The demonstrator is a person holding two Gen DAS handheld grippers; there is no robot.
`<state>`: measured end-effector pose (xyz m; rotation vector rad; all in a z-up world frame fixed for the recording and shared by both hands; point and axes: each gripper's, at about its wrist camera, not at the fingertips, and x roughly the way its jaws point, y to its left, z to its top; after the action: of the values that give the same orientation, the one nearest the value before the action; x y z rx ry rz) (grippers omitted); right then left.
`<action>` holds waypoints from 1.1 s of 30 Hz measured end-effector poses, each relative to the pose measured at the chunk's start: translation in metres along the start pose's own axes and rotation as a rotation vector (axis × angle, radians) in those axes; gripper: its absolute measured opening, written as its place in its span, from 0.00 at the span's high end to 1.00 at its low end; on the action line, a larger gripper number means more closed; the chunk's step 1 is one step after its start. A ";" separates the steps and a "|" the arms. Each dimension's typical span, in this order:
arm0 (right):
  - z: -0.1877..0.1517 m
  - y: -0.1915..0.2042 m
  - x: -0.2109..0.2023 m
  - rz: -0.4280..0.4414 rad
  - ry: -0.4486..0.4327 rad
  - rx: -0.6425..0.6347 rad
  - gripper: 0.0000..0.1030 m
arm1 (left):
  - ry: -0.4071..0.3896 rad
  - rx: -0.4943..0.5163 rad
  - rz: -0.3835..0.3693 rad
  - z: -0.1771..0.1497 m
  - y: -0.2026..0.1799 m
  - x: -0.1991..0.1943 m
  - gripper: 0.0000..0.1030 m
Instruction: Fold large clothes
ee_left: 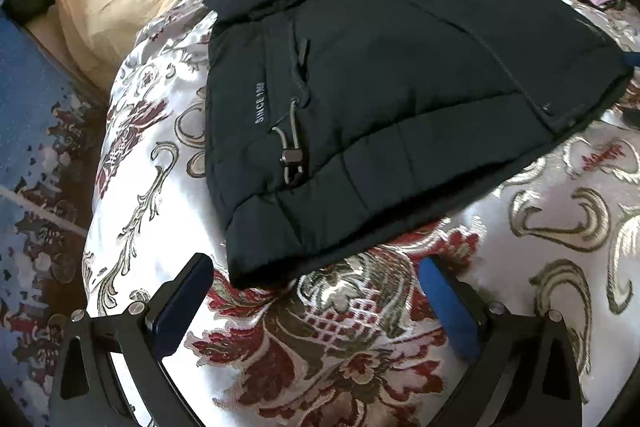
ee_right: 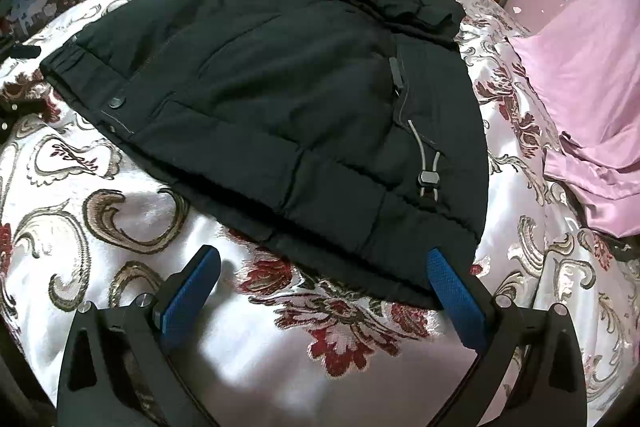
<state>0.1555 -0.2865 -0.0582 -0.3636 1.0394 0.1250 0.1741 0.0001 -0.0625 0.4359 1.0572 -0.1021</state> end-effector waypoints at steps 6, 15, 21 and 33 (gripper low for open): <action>0.007 -0.001 -0.002 -0.062 0.029 -0.077 0.02 | -0.022 -0.005 0.038 0.004 0.003 0.002 0.00; 0.013 0.000 0.000 -0.084 0.080 -0.224 0.02 | -0.049 -0.007 0.068 0.007 0.005 0.003 0.34; 0.020 0.009 0.004 -0.101 0.082 -0.299 0.02 | -0.066 -0.033 0.087 0.009 0.011 0.003 0.55; 0.014 0.006 -0.006 -0.124 -0.031 -0.303 0.46 | -0.136 -0.080 0.014 0.020 0.026 -0.006 0.72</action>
<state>0.1622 -0.2751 -0.0478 -0.6973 0.9654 0.1770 0.1956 0.0153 -0.0414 0.3592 0.9213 -0.0752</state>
